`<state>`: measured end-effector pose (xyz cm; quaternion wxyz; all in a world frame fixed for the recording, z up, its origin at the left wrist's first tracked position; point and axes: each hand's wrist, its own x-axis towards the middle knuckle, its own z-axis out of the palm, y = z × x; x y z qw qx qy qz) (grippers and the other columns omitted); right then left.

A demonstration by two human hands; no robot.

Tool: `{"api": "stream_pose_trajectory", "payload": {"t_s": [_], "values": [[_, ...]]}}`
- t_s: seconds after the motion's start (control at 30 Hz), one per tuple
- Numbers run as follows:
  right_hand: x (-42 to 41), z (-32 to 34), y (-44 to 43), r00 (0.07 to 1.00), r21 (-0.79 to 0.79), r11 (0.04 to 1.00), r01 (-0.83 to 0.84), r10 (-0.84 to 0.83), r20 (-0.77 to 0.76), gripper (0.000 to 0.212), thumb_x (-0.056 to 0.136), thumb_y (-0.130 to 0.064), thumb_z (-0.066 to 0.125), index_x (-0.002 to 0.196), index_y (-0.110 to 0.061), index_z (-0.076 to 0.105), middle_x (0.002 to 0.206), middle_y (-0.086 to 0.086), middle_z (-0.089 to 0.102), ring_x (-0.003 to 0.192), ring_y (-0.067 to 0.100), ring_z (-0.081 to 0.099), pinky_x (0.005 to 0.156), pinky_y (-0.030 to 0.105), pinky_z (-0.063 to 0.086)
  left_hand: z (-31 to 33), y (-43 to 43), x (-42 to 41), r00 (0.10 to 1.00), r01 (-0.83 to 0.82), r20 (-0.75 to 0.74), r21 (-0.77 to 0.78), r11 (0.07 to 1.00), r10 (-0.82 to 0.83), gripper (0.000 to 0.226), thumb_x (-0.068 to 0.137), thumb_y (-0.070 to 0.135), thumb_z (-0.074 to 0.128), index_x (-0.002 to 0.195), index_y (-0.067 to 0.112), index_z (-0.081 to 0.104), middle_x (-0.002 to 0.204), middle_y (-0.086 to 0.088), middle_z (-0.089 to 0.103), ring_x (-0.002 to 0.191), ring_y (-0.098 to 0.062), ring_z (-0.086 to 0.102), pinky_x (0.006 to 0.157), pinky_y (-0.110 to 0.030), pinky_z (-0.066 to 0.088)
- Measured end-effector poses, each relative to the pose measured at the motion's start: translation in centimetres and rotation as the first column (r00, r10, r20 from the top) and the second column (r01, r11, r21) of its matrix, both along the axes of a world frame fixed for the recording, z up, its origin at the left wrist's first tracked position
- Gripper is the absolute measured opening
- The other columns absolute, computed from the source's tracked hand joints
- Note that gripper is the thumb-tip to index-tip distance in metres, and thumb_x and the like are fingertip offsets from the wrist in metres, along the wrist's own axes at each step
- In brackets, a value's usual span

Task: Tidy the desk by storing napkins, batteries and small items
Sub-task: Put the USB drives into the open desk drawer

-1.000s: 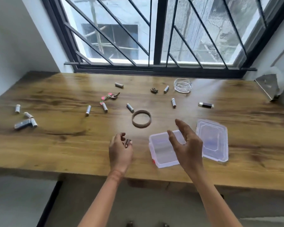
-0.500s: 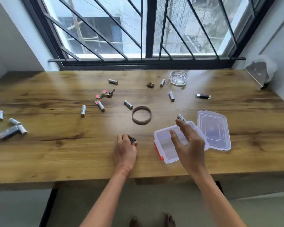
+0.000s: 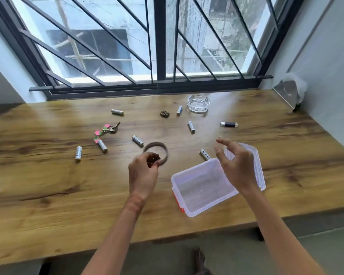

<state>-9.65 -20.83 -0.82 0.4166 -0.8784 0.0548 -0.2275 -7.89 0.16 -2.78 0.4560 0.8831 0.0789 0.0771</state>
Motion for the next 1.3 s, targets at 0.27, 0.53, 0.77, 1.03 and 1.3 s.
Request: {"api": "stream_pose_trajectory", "payload": {"t_s": [0.27,0.53,0.77,1.03,1.3], "values": [[10.7,-2.7,-7.7,0.969,-0.226,0.972,-0.067,0.01,-0.245,0.028,0.086,-0.017,0.063,0.111,-0.004,0.063,0.115,0.014,0.065,0.109,0.029,0.058,0.089,0.029,0.038,1.5,-4.1,4.3,1.0,0.03,0.001,-0.186,0.982,-0.03,0.011,0.082,0.012,0.068,0.092,0.015,0.069,0.088,-0.004,0.072,0.081,-0.014,0.066,0.08,-0.023,0.049],[17.8,-5.2,-11.7,0.915,-0.384,0.901,-0.204,0.036,-0.402,0.026,0.085,-0.003,0.056,0.109,0.005,0.059,0.116,0.024,0.059,0.108,0.037,0.054,0.089,0.041,0.043,1.6,-7.9,7.3,1.0,-0.016,-0.03,-0.385,0.923,0.005,0.022,0.082,0.004,0.066,0.083,0.026,0.064,0.077,0.002,0.07,0.068,-0.013,0.068,0.075,-0.032,0.054],[19.2,-7.1,-13.3,0.911,-0.442,0.848,-0.292,0.106,-0.399,0.016,0.084,-0.004,0.054,0.094,-0.002,0.067,0.097,0.017,0.065,0.097,0.035,0.056,0.077,0.039,0.044,1.6,-10.1,7.9,0.995,-0.065,-0.096,-0.506,0.86,0.019,0.021,0.086,0.002,0.06,0.086,0.022,0.064,0.084,-0.007,0.069,0.067,-0.012,0.068,0.071,-0.024,0.056],[16.7,-3.9,-11.2,0.98,-0.187,0.968,-0.169,0.145,-0.138,0.015,0.08,-0.014,0.069,0.092,-0.006,0.072,0.087,0.012,0.073,0.077,0.021,0.066,0.074,0.03,0.049,2.4,-11.6,7.5,0.98,-0.165,-0.199,-0.75,0.641,0.02,0.011,0.089,-0.002,0.055,0.091,0.009,0.059,0.084,-0.011,0.066,0.066,-0.012,0.068,0.072,-0.023,0.057],[7.8,1.6,-4.2,0.973,0.123,0.965,-0.23,0.23,0.013,0.012,0.075,-0.019,0.076,0.078,-0.011,0.068,0.065,-0.012,0.061,0.059,-0.007,0.058,0.055,0.006,0.043,3.6,-11.7,4.2,0.972,-0.18,-0.225,-0.894,0.409,-0.065,0.016,0.096,0.008,0.044,0.09,0.005,0.059,0.088,-0.012,0.066,0.082,-0.024,0.067,0.08,-0.029,0.055]]}}
